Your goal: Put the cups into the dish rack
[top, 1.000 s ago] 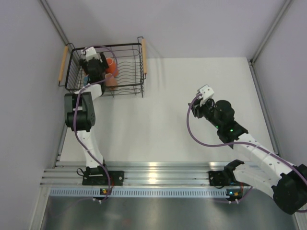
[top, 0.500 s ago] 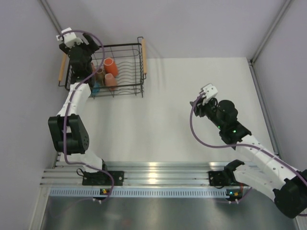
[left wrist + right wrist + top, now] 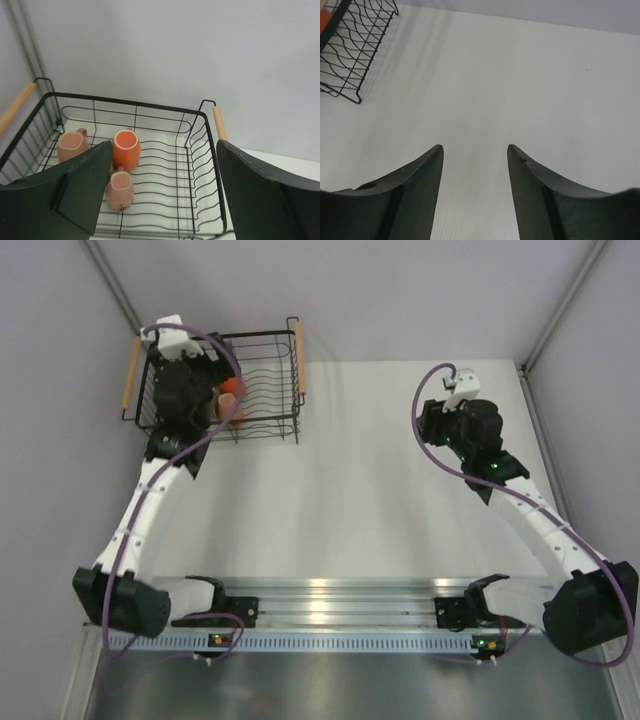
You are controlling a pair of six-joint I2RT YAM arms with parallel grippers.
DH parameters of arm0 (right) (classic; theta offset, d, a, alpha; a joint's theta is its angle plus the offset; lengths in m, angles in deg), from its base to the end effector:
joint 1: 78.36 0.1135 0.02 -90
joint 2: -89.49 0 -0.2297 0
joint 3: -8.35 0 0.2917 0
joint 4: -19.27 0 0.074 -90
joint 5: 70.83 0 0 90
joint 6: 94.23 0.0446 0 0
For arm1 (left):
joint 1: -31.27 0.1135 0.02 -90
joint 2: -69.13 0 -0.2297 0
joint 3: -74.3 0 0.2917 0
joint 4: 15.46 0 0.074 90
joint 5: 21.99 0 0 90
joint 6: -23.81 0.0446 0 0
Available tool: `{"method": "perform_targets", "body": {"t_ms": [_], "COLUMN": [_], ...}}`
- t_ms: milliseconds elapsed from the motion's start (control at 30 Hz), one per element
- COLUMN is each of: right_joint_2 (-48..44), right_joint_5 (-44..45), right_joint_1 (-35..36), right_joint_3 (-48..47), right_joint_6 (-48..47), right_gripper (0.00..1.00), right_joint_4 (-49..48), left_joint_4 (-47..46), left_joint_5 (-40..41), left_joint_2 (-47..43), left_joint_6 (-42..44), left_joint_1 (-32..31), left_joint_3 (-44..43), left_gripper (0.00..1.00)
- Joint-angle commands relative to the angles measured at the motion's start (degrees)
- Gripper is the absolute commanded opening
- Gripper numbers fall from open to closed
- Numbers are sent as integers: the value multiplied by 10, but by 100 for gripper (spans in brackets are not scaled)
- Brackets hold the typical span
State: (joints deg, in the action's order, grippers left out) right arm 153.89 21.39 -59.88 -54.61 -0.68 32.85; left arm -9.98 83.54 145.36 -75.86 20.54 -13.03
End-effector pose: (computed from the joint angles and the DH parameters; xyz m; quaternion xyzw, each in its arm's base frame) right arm 0.3106 0.1020 0.2826 -0.0914 0.7881 0.1012 0.6002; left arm 0.3638 -0.0568 0.4042 -0.0939 0.6663 -0.0407 0.7386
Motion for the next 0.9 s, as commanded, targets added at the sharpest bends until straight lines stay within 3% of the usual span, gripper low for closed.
{"method": "perform_targets", "body": {"t_ms": [0, 233, 567, 733, 833, 867], "right_joint_2": [30, 3, -54, -60, -68, -69], "right_joint_5": [-14, 16, 54, 39, 34, 34], "right_joint_1": [-12, -19, -23, -25, -27, -26], "right_joint_3": [-59, -13, 5, 10, 14, 17], "right_joint_6": [29, 54, 55, 53, 54, 52], "right_gripper": [54, 58, 62, 56, 64, 72], "right_joint_4": [60, 34, 53, 49, 44, 43], "left_joint_4": [82, 130, 143, 143, 147, 147], "left_joint_5": [83, 138, 104, 110, 116, 115], "left_joint_2": [-144, -313, -306, -321, -318, -317], "left_joint_6": [-20, -12, -28, -22, -20, -21], "left_joint_1": [-13, -15, -15, -15, -15, -15], "left_joint_3": [69, 227, 224, 222, 220, 221], "left_gripper": [90, 90, 90, 91, 91, 91]}}
